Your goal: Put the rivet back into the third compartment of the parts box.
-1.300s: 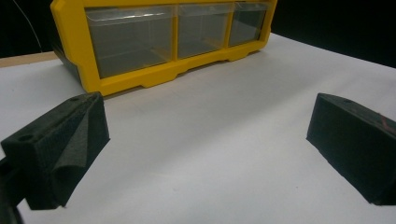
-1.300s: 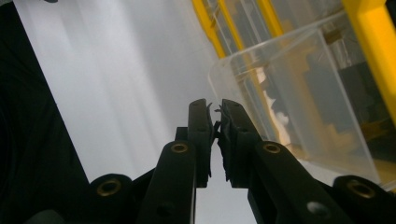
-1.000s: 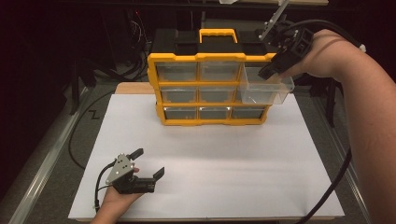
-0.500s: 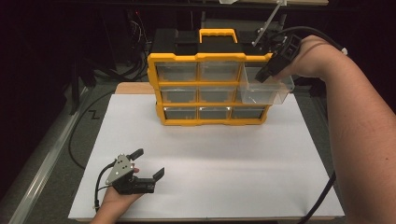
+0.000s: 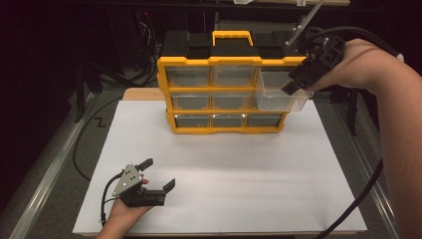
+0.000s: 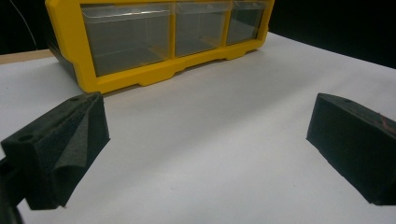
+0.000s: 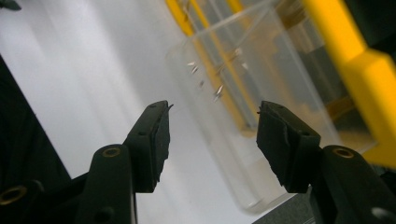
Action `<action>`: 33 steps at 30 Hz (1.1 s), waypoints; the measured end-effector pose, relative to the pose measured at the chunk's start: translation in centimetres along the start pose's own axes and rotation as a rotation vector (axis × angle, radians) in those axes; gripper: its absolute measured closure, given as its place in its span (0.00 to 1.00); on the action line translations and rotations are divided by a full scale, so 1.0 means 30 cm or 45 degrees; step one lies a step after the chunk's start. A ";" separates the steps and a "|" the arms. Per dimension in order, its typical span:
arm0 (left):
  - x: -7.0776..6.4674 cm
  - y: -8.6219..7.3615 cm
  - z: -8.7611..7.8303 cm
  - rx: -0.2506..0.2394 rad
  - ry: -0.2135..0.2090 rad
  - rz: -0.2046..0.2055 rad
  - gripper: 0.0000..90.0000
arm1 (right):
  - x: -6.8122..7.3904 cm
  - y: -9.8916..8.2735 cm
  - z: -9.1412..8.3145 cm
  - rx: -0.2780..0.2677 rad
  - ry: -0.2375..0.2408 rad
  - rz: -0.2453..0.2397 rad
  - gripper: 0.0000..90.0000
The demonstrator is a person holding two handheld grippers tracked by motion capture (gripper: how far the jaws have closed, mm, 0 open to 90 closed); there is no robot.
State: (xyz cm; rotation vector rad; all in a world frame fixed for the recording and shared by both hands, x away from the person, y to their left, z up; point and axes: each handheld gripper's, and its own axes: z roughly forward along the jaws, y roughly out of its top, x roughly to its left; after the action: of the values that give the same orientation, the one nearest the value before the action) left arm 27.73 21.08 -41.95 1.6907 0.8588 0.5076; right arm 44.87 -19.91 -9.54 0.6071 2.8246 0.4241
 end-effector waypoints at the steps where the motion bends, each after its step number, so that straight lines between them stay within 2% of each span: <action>1: 0.001 0.000 0.001 0.001 0.001 0.000 0.00 | 0.011 -0.014 0.002 0.005 0.005 -0.004 0.49; 9: 0.001 0.000 0.005 0.002 0.006 -0.005 0.00 | 0.105 -0.131 0.031 0.010 0.060 -0.003 0.46; 12: 0.006 -0.002 0.009 0.012 0.013 -0.008 0.00 | 0.134 -0.170 0.067 0.029 0.072 0.006 0.42; 16: 0.008 -0.002 0.011 0.011 0.017 -0.012 0.00 | 0.175 -0.211 0.147 0.048 0.089 0.017 0.32; 21: 0.008 -0.002 0.011 0.009 0.018 -0.012 0.00 | 0.219 -0.249 0.283 0.063 0.123 0.030 0.24; 23: 0.008 -0.002 0.011 0.010 0.018 -0.011 0.00 | 0.229 -0.267 0.353 0.063 0.146 0.048 0.21; 28: 0.007 -0.002 0.009 0.006 0.019 -0.013 0.00 | 0.247 -0.313 0.536 0.119 0.183 0.072 0.16; 33: 0.007 -0.002 0.008 0.010 0.019 -0.006 0.00 | 0.278 -0.343 0.705 0.160 0.204 0.122 0.01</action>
State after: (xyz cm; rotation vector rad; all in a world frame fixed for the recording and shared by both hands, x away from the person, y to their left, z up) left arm 28.03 21.10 -42.09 1.6933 0.8765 0.5144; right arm 39.44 -20.39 -33.88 0.7684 3.0011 0.3272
